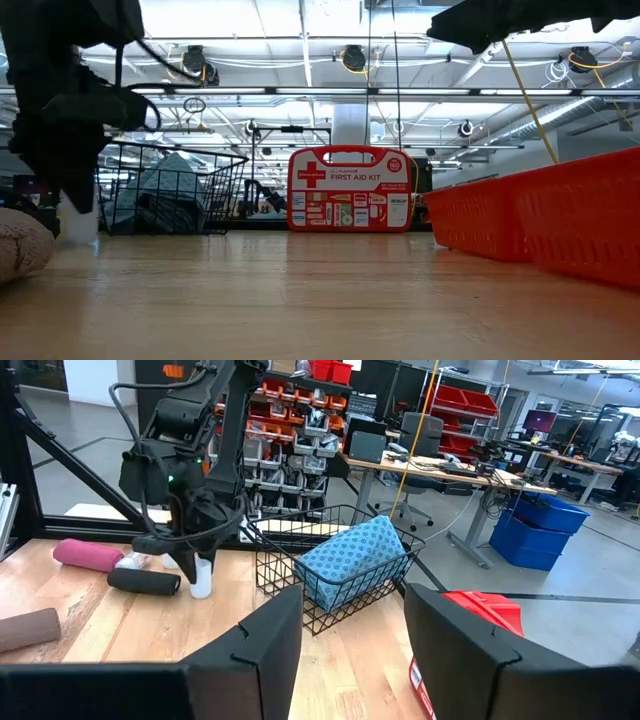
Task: Pick & Place Medicine items
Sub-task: Put the top white pill bottle into the top red basket
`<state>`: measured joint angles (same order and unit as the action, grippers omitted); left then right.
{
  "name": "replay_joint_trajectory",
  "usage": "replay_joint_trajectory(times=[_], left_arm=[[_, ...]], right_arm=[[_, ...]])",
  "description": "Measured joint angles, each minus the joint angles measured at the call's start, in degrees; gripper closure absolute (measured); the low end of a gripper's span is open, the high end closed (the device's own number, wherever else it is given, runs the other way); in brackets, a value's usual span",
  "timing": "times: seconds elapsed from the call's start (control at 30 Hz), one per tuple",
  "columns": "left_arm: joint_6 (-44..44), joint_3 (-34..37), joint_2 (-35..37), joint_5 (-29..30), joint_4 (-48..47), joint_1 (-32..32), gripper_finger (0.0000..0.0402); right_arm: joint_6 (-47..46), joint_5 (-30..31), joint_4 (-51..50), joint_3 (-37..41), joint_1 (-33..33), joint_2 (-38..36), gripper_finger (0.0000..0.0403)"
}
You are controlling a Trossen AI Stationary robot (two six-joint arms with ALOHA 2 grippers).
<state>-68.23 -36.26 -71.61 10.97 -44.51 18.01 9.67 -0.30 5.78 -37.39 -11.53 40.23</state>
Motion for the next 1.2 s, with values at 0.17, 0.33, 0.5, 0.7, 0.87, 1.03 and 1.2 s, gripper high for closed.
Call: replay_joint_trajectory(times=[0.17, 0.33, 0.5, 0.7, 0.87, 1.03, 1.2], left_arm=[[4.5, 0.0, -0.1, 1.0, 6.9, -1.5, 0.0262], [9.2, 0.0, -1.2, 0.9, 11.1, -4.8, 0.0255], [16.4, -0.3, -4.3, -2.5, 18.5, -7.6, 0.0260], [28.6, -4.4, -8.1, -3.5, 25.6, -8.9, 0.0260], [36.8, -11.8, -12.3, -3.6, 24.8, -11.4, 0.0261], [46.9, -21.1, -19.1, -5.1, 18.8, -14.3, 0.0261], [56.4, -32.1, -27.3, -7.1, 14.1, -17.9, 0.0261]], right_arm=[[0.0, 0.0, 0.0, 0.0, 0.0, 0.0, 0.0237], [-0.2, 0.0, 0.0, 0.0, 0.0, 0.0, 0.0237], [-1.0, 0.1, 0.0, 0.0, 0.0, 0.0, 0.0237], [-1.3, 0.2, 0.1, 0.0, 0.0, 0.0, 0.0237], [-1.4, 0.2, 0.2, 0.0, 0.0, 0.0, 0.0237], [-1.6, 0.2, 0.2, 0.0, 0.0, 0.0, 0.0237], [-1.6, 0.2, 0.2, 0.0, 0.0, 0.0, 0.0237]])
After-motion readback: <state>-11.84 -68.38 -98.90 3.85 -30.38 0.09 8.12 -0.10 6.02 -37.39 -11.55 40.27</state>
